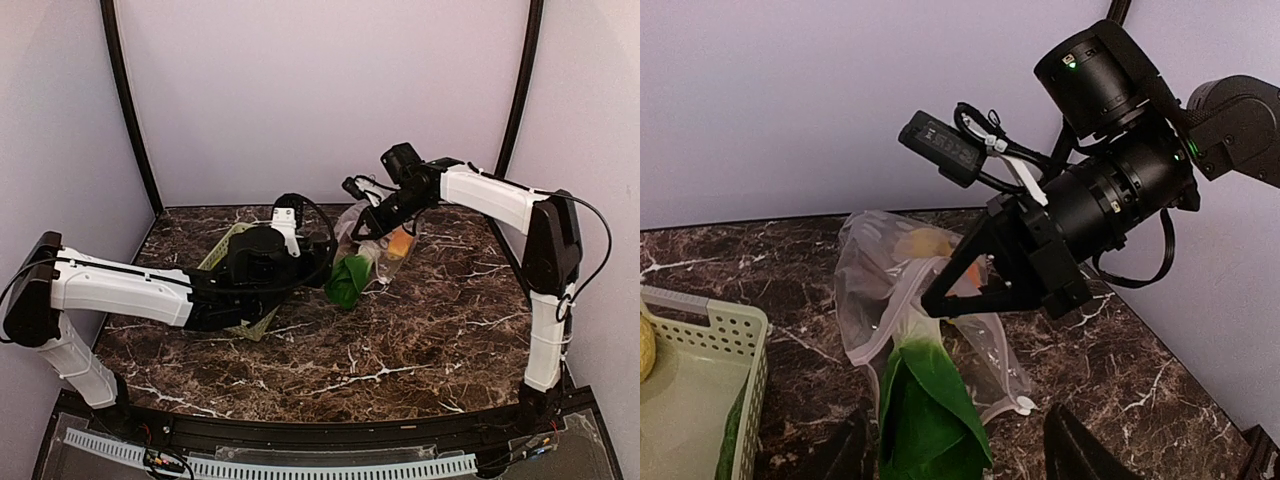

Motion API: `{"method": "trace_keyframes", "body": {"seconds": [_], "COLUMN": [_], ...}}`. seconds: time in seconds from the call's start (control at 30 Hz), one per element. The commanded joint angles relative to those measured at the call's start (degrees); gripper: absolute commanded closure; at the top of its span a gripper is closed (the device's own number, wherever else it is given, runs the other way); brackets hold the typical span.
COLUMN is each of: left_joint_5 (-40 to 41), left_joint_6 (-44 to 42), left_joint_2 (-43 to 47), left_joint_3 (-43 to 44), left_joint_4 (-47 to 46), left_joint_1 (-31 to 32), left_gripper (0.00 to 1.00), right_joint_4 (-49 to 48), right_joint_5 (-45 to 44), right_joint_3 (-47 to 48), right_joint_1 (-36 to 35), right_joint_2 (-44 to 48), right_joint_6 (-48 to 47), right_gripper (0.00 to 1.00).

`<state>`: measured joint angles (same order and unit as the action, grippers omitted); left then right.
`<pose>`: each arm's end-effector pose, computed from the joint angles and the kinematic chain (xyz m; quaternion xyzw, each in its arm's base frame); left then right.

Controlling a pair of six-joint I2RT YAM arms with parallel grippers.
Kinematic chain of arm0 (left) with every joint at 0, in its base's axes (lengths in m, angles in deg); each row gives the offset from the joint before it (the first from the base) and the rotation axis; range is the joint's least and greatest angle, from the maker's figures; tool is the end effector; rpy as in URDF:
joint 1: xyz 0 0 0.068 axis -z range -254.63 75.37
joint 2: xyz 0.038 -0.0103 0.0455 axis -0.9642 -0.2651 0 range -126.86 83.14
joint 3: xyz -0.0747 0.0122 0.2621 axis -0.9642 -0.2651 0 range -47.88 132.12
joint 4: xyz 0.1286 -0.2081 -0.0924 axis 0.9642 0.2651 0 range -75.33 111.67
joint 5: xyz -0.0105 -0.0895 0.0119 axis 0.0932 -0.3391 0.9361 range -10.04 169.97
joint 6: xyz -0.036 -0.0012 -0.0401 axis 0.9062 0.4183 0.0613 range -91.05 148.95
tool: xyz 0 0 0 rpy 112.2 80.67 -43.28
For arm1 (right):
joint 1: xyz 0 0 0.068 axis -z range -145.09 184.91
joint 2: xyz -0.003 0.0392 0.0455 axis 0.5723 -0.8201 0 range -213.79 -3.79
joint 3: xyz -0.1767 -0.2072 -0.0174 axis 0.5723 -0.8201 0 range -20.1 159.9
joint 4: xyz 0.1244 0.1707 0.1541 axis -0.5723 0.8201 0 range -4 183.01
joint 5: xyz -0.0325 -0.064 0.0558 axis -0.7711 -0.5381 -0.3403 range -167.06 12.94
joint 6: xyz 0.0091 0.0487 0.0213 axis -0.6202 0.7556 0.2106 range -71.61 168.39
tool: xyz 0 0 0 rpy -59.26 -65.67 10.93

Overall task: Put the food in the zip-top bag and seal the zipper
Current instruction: Adjust the zipper food storage bag at the center of the board.

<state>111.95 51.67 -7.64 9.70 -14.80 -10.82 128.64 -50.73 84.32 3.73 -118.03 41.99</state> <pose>0.1783 -0.3195 0.2868 0.0697 0.7230 -0.3040 0.6164 0.3723 0.2437 0.2876 -0.3663 0.8492 0.2778 0.2598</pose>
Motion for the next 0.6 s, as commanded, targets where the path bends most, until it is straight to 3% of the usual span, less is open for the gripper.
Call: {"method": "trace_keyframes", "body": {"seconds": [0.0,0.2,0.3,0.43,0.57], "left_joint_5": [0.35,-2.83,-4.22,-8.79,-13.98], "left_joint_6": [8.37,10.43,12.13,15.75,14.32], "left_joint_2": [2.19,8.89,12.03,10.98,5.04], "left_joint_3": [1.88,-1.31,-7.46,-15.96,-15.26], "left_joint_4": [11.90,16.85,15.78,5.22,-4.52], "left_joint_1": [-2.28,-3.16,-3.17,-3.17,-1.76], "left_gripper": [0.44,0.45,0.46,0.54,0.48], "right_joint_4": [0.67,3.23,2.94,0.11,-1.64], "right_joint_5": [5.84,7.45,10.71,11.52,9.87], "right_joint_3": [6.52,12.33,12.03,7.43,3.44], "right_joint_1": [0.76,-1.78,-1.87,-1.95,-1.96], "right_joint_2": [0.02,-1.32,-0.96,2.98,6.87], "right_joint_6": [0.90,-0.55,1.23,3.09,3.18], "right_gripper": [1.00,1.00,1.00,1.00,1.00]}}
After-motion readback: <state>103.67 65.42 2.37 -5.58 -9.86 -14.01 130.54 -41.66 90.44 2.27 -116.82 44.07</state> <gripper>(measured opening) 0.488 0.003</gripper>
